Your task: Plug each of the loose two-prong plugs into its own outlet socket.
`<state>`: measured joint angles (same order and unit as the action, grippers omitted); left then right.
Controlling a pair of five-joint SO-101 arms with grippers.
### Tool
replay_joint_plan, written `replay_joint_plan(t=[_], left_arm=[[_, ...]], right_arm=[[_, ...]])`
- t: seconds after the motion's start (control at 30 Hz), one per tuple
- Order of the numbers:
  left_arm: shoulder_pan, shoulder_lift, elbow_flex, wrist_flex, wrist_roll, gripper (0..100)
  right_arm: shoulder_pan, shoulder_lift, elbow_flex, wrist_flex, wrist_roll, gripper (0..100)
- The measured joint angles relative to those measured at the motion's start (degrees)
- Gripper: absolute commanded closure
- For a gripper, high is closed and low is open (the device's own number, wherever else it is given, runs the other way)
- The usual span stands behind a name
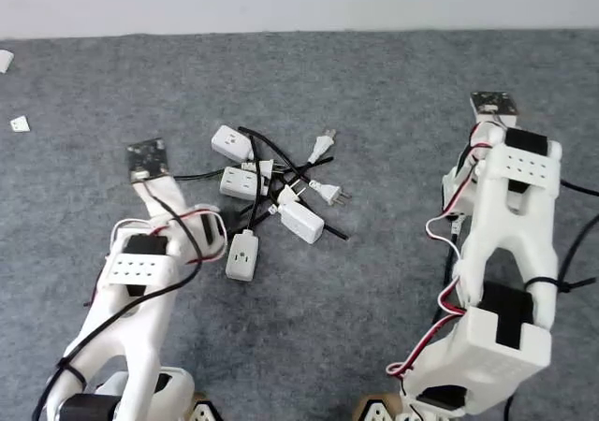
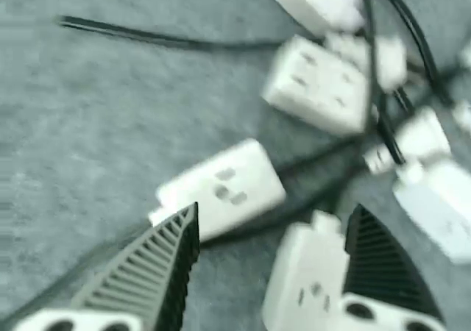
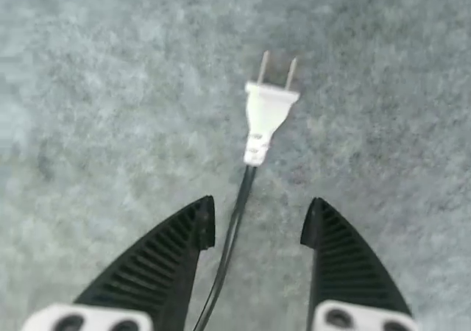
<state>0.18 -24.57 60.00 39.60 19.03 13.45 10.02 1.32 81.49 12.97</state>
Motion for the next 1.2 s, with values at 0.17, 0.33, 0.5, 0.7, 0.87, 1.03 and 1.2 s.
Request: replay_joint_plan(t=[0.17, 0.33, 0.5, 0.7, 0.87, 1.03, 1.2], left_arm=[[4.6, 0.0, 0.0, 4.3, -2.7, 70], [6.6, 0.0, 0.0, 6.1, -2.8, 70], [8.2, 1.7, 0.0, 6.2, -5.1, 74], [9.3, 12.1, -5.9, 10.5, -6.2, 76], [9.3, 23.7, -15.5, 15.7, -6.2, 79], [9.9, 26.7, -19.5, 17.8, -6.2, 100], [10.1, 26.5, -20.0, 17.8, -6.2, 99]], right_arm=[[-3.0, -2.9, 0.7, 5.6, -1.2, 87.9], [-6.6, -15.3, 12.0, 4.7, -4.0, 88.3], [-12.0, -30.7, 30.2, -1.7, -7.3, 88.3], [-12.3, -37.3, 45.4, -12.7, -8.2, 88.3], [-12.6, -35.9, 46.9, -19.2, -8.4, 88.4], [-12.4, -30.9, 46.9, -24.0, -9.5, 88.4], [-12.4, -28.2, 46.9, -26.6, -9.5, 88.4]])
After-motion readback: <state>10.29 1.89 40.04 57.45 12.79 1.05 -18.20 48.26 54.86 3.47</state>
